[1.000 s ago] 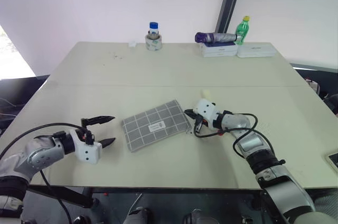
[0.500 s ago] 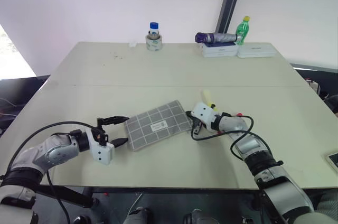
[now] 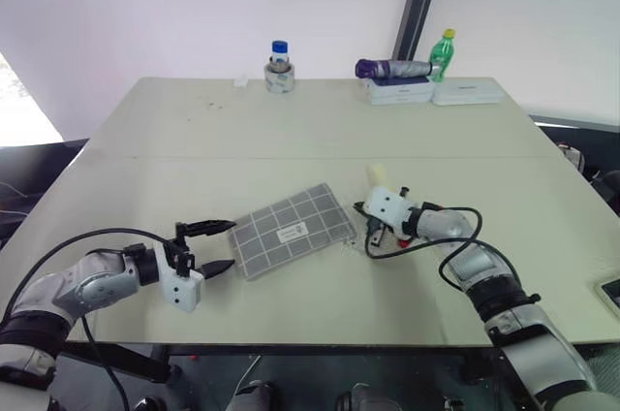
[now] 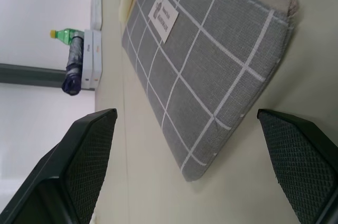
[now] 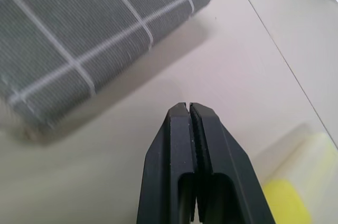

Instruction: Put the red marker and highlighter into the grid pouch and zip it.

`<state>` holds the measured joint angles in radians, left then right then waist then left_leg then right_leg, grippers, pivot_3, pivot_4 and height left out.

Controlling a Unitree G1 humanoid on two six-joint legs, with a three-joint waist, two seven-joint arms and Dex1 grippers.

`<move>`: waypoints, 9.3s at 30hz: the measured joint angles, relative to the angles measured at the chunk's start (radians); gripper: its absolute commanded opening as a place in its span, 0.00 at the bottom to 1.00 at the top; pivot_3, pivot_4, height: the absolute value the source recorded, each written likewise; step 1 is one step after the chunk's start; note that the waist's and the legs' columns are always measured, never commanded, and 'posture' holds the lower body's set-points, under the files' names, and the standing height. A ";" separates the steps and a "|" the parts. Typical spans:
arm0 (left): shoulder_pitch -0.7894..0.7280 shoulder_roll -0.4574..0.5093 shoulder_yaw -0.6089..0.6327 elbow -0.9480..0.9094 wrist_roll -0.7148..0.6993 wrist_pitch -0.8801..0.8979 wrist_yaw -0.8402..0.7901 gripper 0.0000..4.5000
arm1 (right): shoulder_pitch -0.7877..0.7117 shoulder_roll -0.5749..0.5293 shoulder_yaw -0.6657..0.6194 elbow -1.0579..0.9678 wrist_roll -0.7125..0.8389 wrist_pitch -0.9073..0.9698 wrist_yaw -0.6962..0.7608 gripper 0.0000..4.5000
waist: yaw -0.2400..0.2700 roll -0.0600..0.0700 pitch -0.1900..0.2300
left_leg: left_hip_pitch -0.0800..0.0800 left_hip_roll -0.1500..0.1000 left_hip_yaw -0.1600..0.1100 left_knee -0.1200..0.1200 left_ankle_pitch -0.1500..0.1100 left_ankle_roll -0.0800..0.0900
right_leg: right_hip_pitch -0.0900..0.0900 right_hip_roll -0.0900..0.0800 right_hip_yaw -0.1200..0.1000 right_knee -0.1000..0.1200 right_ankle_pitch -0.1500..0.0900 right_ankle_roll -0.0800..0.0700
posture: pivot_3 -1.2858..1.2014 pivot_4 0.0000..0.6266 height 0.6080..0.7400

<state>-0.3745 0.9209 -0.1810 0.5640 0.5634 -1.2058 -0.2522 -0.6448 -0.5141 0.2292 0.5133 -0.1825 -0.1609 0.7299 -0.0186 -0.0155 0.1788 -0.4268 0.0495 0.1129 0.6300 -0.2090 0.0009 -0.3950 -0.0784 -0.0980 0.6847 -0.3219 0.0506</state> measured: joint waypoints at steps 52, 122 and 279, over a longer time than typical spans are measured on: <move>0.066 -0.111 -0.053 -0.112 -0.603 0.311 -0.340 0.00 | 0.033 0.028 -0.074 -0.168 0.135 0.168 0.076 0.12 | 0.003 0.002 -0.001 | 0.001 0.000 -0.001 0.002 0.000 0.000 | 0.002 0.000 0.000 0.001 0.000 0.000 | 0.52 0.24 0.98; 0.161 -0.416 0.107 -0.408 -0.283 0.708 -0.152 0.00 | 0.050 0.153 0.263 -0.508 -0.006 0.291 0.017 0.01 | 0.006 0.002 -0.002 | 0.000 0.000 -0.002 0.001 0.000 0.000 | 0.001 0.000 0.000 0.000 0.000 0.000 | 0.52 0.24 0.98; 0.072 -0.365 0.031 -0.360 -0.264 0.624 -0.169 0.00 | -0.051 -0.078 0.104 -0.521 0.316 0.831 0.165 0.20 | 0.007 0.001 0.000 | -0.002 0.000 -0.002 -0.001 0.000 0.000 | -0.001 0.000 -0.001 -0.002 0.000 0.001 | 0.52 0.24 0.98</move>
<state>-0.3022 0.5562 -0.1502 0.2038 0.2997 -0.5823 -0.4216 -0.6958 -0.5918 0.3337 -0.0078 0.1331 0.6697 0.8948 -0.0118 -0.0145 0.1784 -0.4289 0.0493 0.1107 0.6290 -0.2092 0.0013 -0.3956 -0.0788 -0.0989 0.6824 -0.3220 0.0517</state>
